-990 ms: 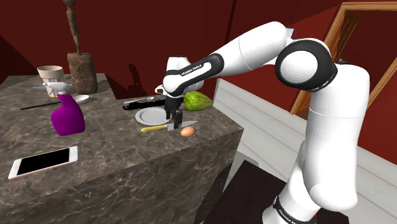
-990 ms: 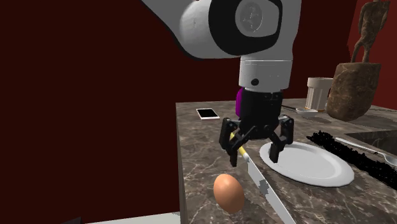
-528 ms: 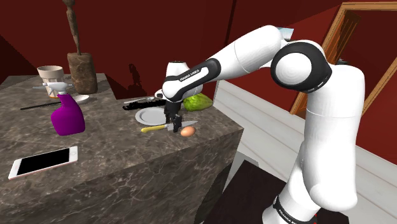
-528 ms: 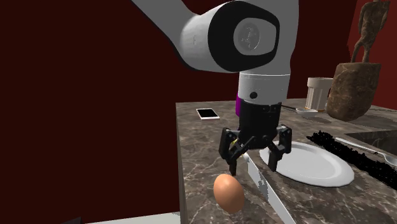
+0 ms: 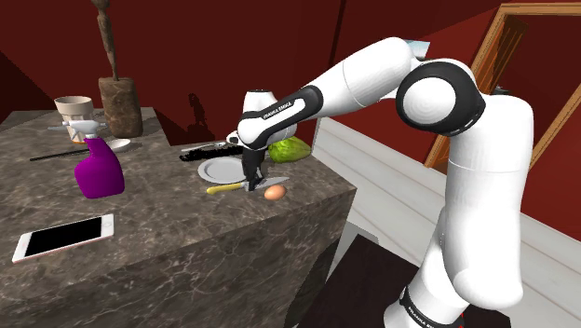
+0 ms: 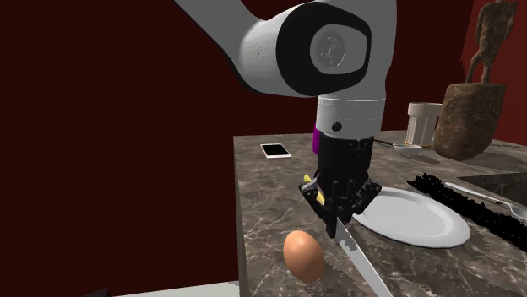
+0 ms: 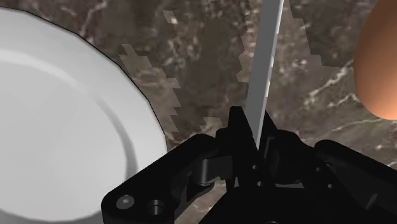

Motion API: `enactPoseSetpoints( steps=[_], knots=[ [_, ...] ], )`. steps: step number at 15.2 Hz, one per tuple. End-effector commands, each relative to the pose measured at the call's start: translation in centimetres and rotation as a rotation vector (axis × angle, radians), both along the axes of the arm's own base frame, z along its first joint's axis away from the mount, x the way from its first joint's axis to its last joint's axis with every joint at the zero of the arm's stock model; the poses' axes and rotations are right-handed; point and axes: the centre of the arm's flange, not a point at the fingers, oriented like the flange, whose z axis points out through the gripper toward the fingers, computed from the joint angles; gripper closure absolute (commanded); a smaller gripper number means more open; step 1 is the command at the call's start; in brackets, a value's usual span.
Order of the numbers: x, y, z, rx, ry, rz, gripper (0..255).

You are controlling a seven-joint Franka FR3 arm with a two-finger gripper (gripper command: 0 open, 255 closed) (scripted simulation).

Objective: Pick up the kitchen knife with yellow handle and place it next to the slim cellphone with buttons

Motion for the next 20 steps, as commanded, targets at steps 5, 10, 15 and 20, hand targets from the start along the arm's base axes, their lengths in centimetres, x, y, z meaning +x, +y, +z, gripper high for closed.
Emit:
enactPoseSetpoints(
  steps=[5,10,15,20],
  knots=[
    [0.0,0.0,0.0,0.000,0.000,0.000,255],
    [0.0,0.0,2.1,0.000,0.000,0.000,255],
    [0.0,0.0,4.8,0.000,0.000,0.000,255],
    [0.0,0.0,7.4,0.000,0.000,0.000,255]
  ],
)
